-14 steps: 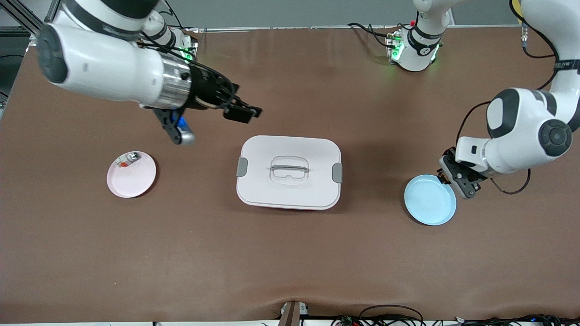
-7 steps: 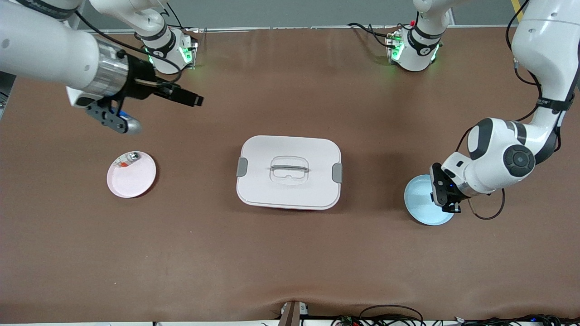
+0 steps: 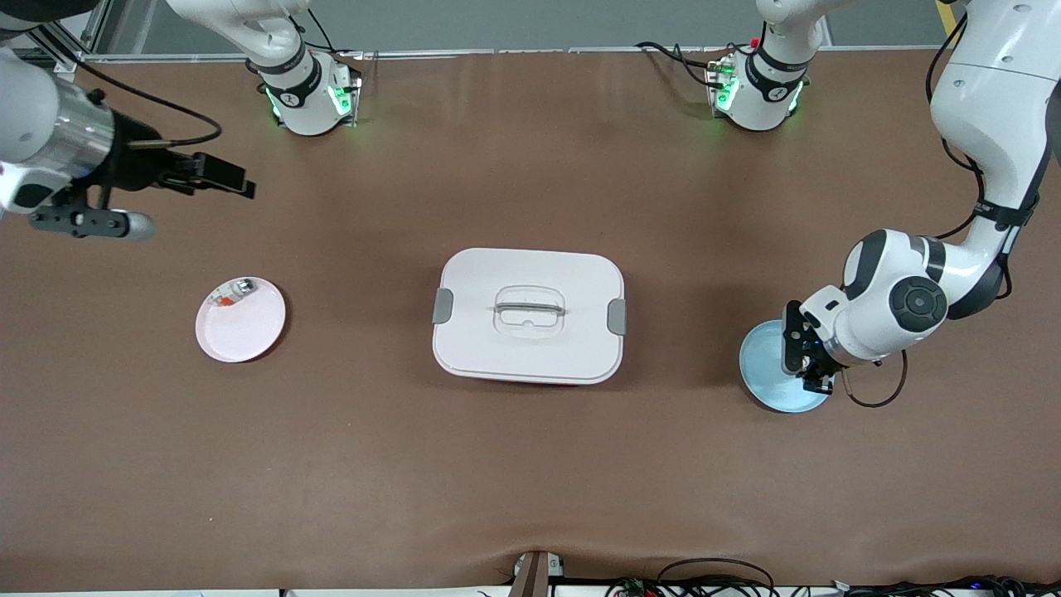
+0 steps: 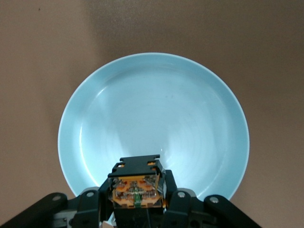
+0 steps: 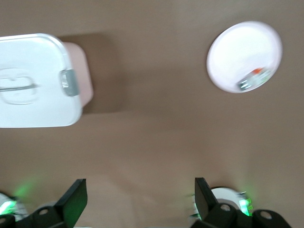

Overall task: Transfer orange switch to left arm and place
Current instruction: 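Lower the orange switch onto the light-blue plate and open the left gripper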

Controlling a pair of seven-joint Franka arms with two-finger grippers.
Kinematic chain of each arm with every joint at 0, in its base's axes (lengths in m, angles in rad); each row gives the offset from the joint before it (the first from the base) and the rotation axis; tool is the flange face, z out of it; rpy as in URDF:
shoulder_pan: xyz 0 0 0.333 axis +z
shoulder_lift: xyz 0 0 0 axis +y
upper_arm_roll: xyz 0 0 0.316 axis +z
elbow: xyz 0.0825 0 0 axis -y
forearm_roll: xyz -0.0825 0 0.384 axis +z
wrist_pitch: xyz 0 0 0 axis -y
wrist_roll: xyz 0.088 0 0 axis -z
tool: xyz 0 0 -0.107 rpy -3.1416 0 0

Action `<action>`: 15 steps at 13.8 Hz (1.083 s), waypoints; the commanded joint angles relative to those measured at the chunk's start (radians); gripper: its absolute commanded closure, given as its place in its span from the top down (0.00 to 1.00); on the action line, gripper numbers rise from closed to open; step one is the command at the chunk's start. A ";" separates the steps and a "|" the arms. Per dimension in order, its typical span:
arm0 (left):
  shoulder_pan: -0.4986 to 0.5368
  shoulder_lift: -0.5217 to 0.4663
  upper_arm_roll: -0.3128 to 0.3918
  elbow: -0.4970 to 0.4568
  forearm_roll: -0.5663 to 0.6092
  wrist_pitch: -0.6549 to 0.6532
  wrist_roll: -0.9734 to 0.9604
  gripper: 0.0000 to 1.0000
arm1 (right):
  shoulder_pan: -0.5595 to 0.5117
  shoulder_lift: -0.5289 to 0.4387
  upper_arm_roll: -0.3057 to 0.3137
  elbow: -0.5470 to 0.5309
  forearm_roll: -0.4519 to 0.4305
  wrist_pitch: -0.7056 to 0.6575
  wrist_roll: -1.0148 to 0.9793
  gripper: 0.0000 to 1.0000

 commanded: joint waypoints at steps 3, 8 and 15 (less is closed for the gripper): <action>0.003 0.007 -0.007 -0.019 0.016 0.036 0.009 0.26 | -0.105 -0.041 0.017 -0.056 -0.120 0.061 -0.124 1.00; 0.005 0.021 -0.006 -0.025 0.016 0.072 0.003 0.36 | -0.135 -0.119 0.017 -0.157 -0.167 0.144 -0.124 1.00; 0.017 0.009 -0.009 -0.031 -0.004 0.073 -0.033 1.00 | -0.151 -0.119 0.017 -0.102 -0.167 0.101 -0.108 1.00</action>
